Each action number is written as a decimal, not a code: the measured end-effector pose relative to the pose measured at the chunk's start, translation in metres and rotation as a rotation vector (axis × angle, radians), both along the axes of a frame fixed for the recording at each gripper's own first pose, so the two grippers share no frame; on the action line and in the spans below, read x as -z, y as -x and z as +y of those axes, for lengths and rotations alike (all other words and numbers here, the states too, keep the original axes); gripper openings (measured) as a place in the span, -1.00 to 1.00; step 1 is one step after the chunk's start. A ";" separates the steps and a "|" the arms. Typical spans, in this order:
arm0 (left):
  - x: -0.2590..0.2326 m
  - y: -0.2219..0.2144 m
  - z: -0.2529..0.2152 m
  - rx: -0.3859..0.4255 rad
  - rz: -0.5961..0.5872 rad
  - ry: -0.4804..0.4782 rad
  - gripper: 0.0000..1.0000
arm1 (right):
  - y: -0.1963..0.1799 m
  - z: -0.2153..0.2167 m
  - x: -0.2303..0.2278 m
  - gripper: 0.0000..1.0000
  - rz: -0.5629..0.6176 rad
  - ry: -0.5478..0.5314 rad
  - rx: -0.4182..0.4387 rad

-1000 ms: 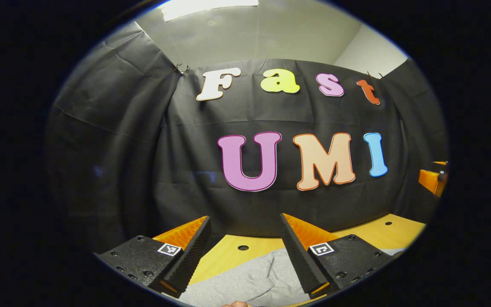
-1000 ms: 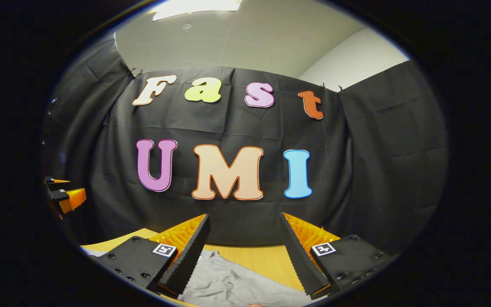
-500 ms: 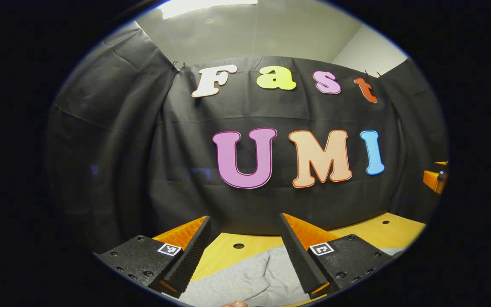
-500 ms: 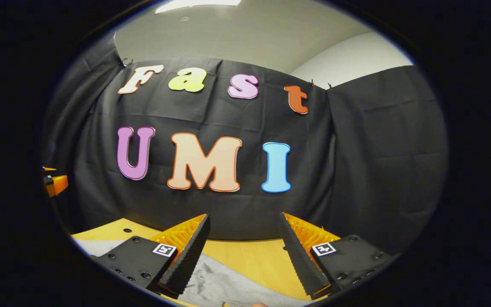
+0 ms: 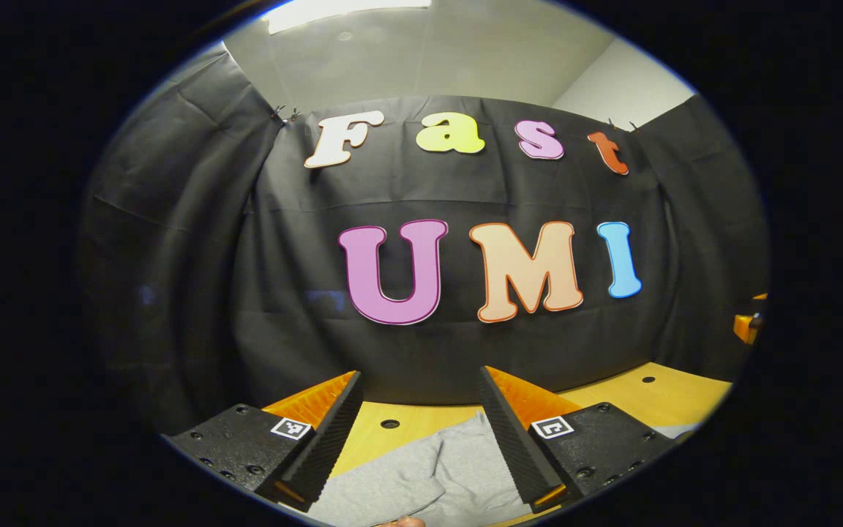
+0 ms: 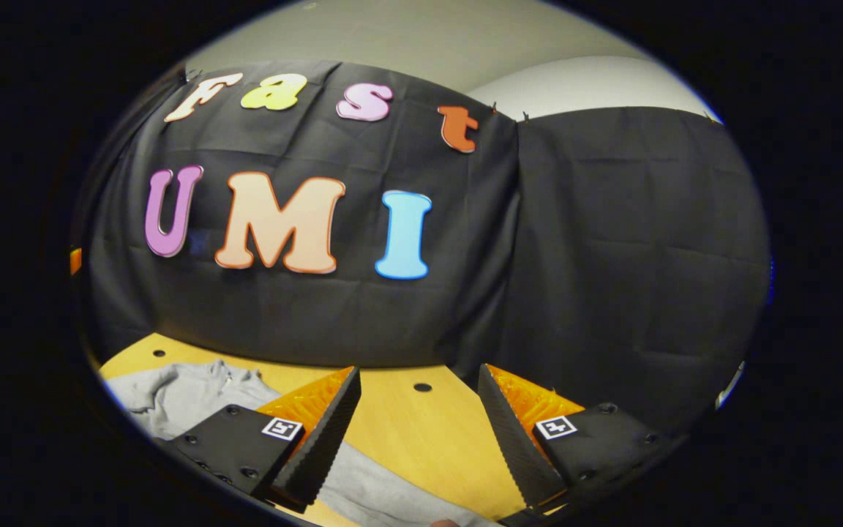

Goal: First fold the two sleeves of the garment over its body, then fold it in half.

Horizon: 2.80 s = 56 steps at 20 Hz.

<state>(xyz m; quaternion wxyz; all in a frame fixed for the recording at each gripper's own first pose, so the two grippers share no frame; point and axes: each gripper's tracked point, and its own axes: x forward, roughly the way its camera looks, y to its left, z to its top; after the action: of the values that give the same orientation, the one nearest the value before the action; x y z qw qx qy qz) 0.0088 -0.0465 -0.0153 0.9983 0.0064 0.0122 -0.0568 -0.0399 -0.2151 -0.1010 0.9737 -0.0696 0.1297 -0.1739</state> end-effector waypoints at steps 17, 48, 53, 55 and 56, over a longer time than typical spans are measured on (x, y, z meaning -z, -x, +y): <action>0.010 -0.009 -0.051 0.066 0.029 -0.006 0.86 | 0.143 -0.075 0.222 1.00 0.594 -0.150 0.165; 0.024 -0.014 -0.095 0.001 0.076 -0.020 0.89 | 0.076 -0.018 0.228 -0.94 0.628 -0.518 0.022; 0.019 -0.023 -0.049 -0.045 0.055 -0.034 0.89 | 0.010 0.031 0.196 -0.94 0.546 -0.513 -0.067; 0.020 -0.026 -0.027 -0.078 0.060 -0.043 0.99 | -0.013 0.051 0.185 -0.94 0.521 -0.522 -0.099; 0.020 -0.027 -0.015 -0.096 0.062 -0.044 0.89 | -0.023 0.061 0.182 -0.94 0.512 -0.521 -0.113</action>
<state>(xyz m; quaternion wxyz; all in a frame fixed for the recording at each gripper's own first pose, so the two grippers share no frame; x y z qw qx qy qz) 0.0359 -0.0618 -0.0349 0.9986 0.0258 0.0445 -0.0086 -0.0170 -0.1546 -0.2826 0.9028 0.1325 0.4051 -0.0577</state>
